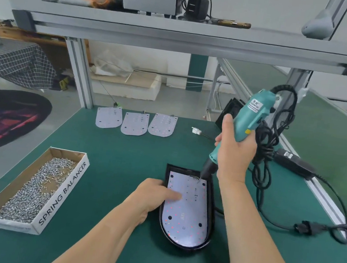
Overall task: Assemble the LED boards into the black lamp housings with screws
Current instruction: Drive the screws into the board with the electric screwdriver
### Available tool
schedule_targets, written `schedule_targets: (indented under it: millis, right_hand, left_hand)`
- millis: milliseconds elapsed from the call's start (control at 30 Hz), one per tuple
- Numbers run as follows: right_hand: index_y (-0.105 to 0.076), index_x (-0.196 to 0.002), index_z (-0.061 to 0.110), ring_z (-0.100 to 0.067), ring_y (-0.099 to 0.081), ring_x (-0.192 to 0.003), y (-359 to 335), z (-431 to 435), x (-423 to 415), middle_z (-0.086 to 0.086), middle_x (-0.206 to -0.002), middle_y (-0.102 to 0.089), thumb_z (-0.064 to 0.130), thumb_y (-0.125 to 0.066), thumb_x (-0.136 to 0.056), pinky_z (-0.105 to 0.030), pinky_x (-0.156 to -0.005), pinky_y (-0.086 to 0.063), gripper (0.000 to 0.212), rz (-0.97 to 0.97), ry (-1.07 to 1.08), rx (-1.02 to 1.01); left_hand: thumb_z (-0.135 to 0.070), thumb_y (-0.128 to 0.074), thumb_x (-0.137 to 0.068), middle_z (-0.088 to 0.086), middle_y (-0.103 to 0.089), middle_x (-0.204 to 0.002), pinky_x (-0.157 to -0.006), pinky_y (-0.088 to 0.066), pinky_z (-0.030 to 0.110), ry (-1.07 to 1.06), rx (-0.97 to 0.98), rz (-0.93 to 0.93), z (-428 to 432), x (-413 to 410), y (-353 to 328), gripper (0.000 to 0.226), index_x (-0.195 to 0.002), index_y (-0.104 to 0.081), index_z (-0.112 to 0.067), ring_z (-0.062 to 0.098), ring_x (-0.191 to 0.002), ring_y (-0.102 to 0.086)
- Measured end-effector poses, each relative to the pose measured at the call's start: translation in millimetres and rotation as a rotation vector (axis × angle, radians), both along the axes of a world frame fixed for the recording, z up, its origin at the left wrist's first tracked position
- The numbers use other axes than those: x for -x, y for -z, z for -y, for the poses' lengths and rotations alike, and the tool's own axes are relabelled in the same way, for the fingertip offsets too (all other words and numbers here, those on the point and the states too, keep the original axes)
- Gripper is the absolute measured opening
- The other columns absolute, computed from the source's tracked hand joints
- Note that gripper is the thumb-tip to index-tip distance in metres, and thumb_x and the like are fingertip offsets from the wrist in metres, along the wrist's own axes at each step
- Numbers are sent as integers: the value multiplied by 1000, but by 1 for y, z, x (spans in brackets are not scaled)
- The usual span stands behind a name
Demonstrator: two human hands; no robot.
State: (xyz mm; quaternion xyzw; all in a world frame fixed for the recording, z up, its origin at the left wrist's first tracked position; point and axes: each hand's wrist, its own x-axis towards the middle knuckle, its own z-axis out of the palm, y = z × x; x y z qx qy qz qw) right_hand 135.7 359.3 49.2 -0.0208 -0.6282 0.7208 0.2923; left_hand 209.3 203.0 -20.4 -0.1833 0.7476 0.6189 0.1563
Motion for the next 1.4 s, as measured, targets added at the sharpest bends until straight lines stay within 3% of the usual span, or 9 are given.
schedule_targets:
  millis: [200,467,567,733,833,1033,1167,1300,1400]
  right_hand:
    - [-49,-106,22,-17,-64,-60,29,-92,14,-5,-80,-69,61,-61,-83,-33,-56,-51,46,276,224,-146]
    - [-36,-108,10,-31,-58,-76,53,-180,16,-5,-85,-49,23,-68,-85,-41,-65,-49,42,804,309,-675]
    - [-44,-110,5,-35,-61,-81,59,-185,16,-11,-98,-53,22,-71,-84,-37,-65,-47,41,861,331,-776]
    - [-51,-128,5,-38,-47,-113,56,-168,29,-17,-125,-47,19,-79,-81,-46,-93,-45,57,684,490,-1116]
    - [-51,-139,9,-39,-48,-125,52,-143,44,-18,-135,-54,21,-67,-92,-46,-106,-39,50,520,290,-1277]
    - [-46,-130,6,-38,-50,-121,61,-100,47,-18,-132,-49,7,-51,-95,-43,-93,-46,35,793,-50,-1459]
    - [-51,-108,6,-33,-58,-105,53,-84,30,-14,-119,-60,4,-47,-91,-35,-79,-46,18,803,-250,-1397]
    - [-67,-92,18,-22,-62,-71,58,-65,3,-1,-91,-65,1,-46,-88,-24,-55,-48,27,743,-521,-938]
    - [-66,-87,11,-20,-50,-73,65,-60,-14,-1,-82,-58,34,-53,-98,-28,-57,-39,28,707,-578,-668]
  left_hand:
    - [-9,-78,-81,4,-79,-89,-87,-58,34,24,-24,6,3,3,3,20,-100,-77,-5,23,-87,-77]
    - [-6,-77,-80,10,-79,-90,-83,-59,37,24,-77,-12,4,6,9,19,-98,-77,-3,26,-83,-77]
    - [-3,-75,-82,11,-79,-88,-74,-57,33,-31,-81,-41,2,6,12,12,-94,-77,-3,27,-79,-77]
    - [-4,-76,-82,10,-79,-86,-66,-56,30,-64,-83,-48,-1,7,13,11,-94,-76,-3,26,-76,-77]
    - [-4,-76,-82,10,-79,-86,-68,-57,31,-65,-81,-48,-1,7,12,12,-94,-76,-3,25,-77,-77]
    - [-7,-78,-82,8,-79,-87,-81,-59,36,-116,-69,-65,-1,8,13,9,-91,-77,-5,26,-82,-77]
    - [-15,-78,-86,0,-79,-86,-84,-58,34,-164,-30,-114,-3,7,16,6,-89,-79,-11,21,-86,-76]
    - [-17,-77,-88,1,-79,-87,-87,-58,36,-154,-13,-110,-2,7,17,8,-90,-78,-9,23,-87,-75]
    - [-18,-77,-88,1,-79,-86,-85,-58,36,-132,-7,-115,-3,6,18,8,-89,-78,-10,23,-87,-76]
